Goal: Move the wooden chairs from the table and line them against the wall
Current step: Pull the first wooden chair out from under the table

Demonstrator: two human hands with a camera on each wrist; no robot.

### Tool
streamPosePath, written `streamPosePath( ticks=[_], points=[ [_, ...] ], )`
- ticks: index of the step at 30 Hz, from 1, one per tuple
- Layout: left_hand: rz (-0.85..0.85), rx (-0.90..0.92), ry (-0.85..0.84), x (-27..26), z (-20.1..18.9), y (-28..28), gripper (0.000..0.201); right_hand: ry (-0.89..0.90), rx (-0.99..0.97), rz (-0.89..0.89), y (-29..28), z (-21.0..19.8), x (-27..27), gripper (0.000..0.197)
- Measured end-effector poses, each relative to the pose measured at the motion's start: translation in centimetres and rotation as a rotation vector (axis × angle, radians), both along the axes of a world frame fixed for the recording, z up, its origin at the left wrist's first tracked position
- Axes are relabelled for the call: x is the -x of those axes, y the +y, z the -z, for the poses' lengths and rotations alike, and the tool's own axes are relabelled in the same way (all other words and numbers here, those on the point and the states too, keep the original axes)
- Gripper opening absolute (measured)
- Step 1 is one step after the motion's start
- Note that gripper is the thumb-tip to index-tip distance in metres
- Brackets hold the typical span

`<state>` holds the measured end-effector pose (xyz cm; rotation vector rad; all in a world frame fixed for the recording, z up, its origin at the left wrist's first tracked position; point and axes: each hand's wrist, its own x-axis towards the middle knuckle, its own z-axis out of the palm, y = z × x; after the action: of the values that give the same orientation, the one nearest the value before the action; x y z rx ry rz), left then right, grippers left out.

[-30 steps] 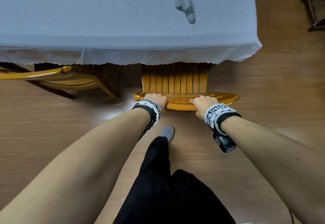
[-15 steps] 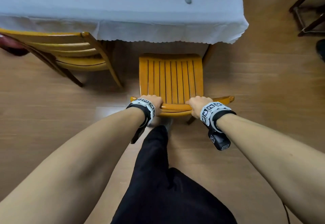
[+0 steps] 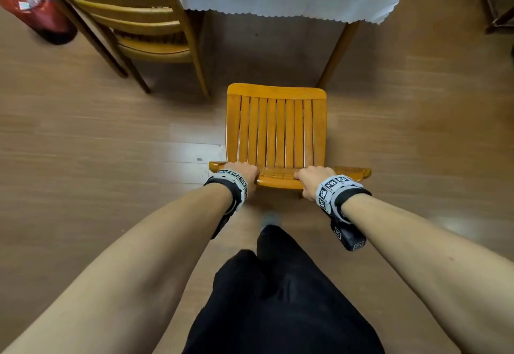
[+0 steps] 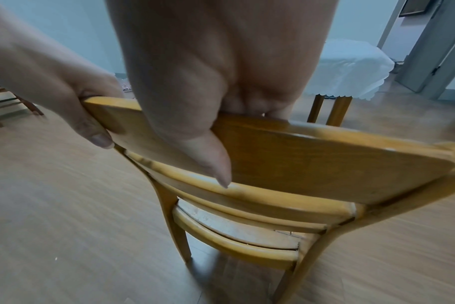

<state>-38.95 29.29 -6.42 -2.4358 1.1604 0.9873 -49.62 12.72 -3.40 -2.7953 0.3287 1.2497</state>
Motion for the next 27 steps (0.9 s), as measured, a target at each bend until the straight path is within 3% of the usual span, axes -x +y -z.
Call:
streamPosePath(
  ticks=[6,14,22,27],
  points=[
    [0.010,0.029,0.017,6.1,0.8,4.6,0.016,0.017,0.009,-0.001,4.8,-0.2,6.2,0.050],
    [0.115,-0.009,0.026,13.2,1.8,9.6,0.019,0.068,-0.002,-0.007,10.1,1.1,13.7,0.034],
    [0.041,-0.041,0.101,14.5,1.3,11.1,0.020,0.060,-0.097,0.081,10.3,1.5,16.0,0.030],
    [-0.042,-0.018,0.063,12.5,-3.1,11.4,0.063,0.082,-0.178,0.055,9.5,-1.4,13.0,0.076]
  ],
)
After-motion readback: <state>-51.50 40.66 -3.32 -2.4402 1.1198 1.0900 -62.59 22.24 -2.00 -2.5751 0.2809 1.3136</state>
